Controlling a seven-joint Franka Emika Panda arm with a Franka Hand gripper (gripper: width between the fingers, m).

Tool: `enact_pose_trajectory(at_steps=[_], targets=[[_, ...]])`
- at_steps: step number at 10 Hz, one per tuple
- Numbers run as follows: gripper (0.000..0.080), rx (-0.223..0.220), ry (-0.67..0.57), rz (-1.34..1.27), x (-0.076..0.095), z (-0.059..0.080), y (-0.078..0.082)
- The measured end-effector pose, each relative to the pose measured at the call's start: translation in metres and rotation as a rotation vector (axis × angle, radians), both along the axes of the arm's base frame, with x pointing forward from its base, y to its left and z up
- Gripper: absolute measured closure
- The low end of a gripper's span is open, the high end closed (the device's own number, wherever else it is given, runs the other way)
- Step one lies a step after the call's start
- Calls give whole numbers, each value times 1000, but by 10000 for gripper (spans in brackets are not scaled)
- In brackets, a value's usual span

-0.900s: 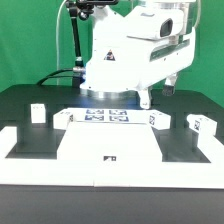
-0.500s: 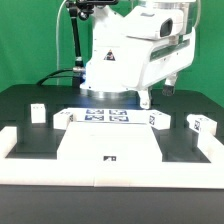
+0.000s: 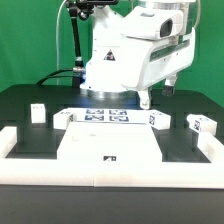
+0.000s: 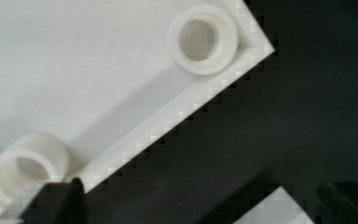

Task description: Assemble one leg

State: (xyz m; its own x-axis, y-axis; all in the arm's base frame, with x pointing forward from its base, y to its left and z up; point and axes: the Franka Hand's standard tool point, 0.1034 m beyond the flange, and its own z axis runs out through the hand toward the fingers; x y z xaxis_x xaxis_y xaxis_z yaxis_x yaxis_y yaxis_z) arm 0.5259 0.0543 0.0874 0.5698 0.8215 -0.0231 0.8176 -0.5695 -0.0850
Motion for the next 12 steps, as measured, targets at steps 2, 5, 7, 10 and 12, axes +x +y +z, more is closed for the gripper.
enact_pose_trajectory(at_steps=[2,5,7,10,12], targets=[[149,11,-68,134,-8,-13,-21],[149,-3,-110,254,-4,-14,-37],[149,-3,-109,251,-4,-14,-37],[149,-4,-111,278,-5,-16,-38],[149,-12,-117,410,-20,-29,-44]])
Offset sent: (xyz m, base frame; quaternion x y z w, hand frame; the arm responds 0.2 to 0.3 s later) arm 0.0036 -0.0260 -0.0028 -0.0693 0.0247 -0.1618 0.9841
